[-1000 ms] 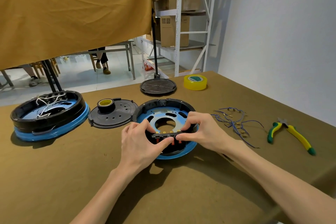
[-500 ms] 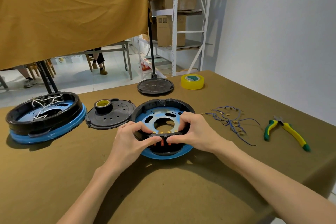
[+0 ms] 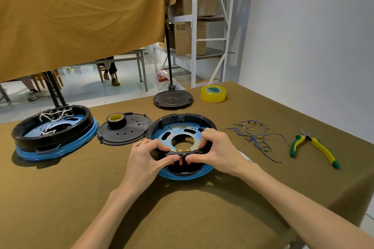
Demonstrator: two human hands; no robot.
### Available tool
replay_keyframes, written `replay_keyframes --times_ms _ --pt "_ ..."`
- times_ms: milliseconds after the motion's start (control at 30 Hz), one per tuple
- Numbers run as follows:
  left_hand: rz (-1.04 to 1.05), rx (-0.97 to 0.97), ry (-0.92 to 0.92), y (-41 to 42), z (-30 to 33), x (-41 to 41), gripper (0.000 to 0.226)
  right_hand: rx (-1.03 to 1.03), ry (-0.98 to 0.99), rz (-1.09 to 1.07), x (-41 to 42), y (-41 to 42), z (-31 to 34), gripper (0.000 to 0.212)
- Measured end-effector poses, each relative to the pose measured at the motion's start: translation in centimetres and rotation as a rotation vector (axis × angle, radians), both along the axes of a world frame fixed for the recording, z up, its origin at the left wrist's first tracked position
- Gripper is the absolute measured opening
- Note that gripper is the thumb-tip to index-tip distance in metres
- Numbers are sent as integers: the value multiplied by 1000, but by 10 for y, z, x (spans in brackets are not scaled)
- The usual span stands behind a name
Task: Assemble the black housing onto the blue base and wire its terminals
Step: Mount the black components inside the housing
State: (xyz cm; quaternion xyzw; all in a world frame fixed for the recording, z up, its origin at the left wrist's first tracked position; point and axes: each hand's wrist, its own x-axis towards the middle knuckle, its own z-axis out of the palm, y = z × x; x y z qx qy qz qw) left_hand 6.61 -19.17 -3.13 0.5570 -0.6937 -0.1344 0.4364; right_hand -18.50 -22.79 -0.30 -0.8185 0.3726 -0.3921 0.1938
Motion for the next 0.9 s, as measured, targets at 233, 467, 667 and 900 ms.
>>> replay_keyframes --times_ms 233,467,667,900 --pt "31 -88 -220 1 6 -11 58 99 14 -2 -20 17 5 25" --pt "46 -17 -92 -1 7 -30 63 112 84 1 -35 11 10 20" --pt "54 47 -58 -2 4 -31 61 15 153 -708 -83 -19 4 21" --pt "92 19 13 8 4 -39 61 119 687 -895 -114 -28 -13 22"
